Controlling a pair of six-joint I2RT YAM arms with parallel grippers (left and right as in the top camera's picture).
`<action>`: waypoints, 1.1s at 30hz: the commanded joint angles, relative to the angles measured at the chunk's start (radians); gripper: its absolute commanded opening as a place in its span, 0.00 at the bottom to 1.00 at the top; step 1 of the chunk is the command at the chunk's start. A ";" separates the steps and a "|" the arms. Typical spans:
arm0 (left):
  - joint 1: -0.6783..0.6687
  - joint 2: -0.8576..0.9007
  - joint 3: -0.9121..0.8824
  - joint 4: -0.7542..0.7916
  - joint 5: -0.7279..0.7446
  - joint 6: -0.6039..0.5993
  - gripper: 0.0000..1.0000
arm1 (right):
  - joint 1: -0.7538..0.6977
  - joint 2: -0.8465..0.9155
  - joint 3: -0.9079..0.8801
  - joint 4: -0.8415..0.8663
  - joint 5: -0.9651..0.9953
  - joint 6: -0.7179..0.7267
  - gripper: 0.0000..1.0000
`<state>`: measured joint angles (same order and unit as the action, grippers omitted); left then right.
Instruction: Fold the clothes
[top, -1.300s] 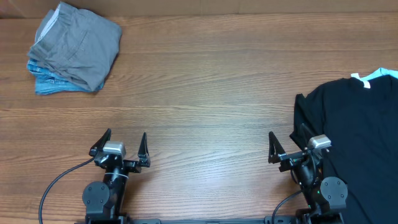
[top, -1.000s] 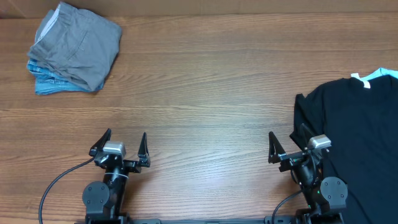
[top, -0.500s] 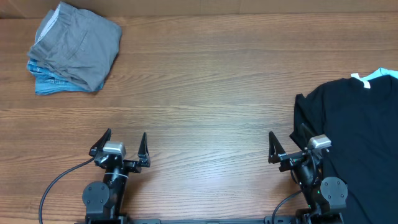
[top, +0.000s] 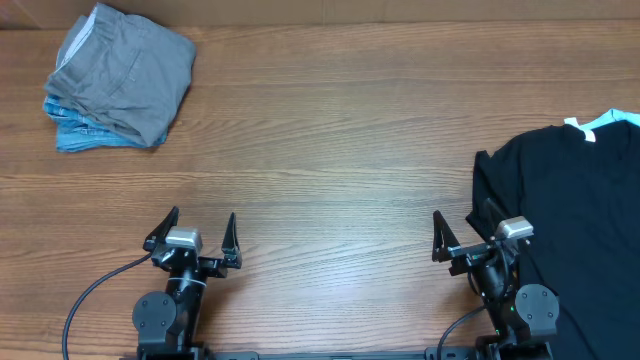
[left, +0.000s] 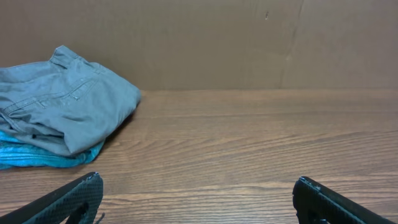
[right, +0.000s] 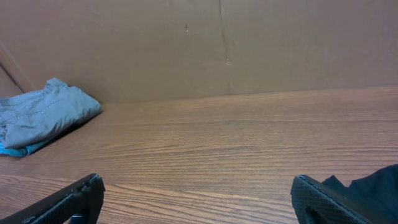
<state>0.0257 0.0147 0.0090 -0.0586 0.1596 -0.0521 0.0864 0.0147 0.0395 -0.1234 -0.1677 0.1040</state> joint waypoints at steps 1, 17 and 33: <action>-0.006 -0.010 -0.004 -0.001 -0.010 0.003 1.00 | -0.003 -0.012 -0.007 0.003 0.010 0.001 1.00; -0.007 -0.010 0.046 0.032 0.024 -0.031 1.00 | -0.003 -0.012 0.031 0.012 0.009 0.041 1.00; -0.006 0.460 0.697 -0.464 -0.137 -0.030 1.00 | -0.004 0.493 0.614 -0.444 0.010 0.163 1.00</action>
<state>0.0257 0.3225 0.5514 -0.4553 0.0566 -0.0753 0.0856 0.3328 0.4812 -0.4824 -0.1677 0.2436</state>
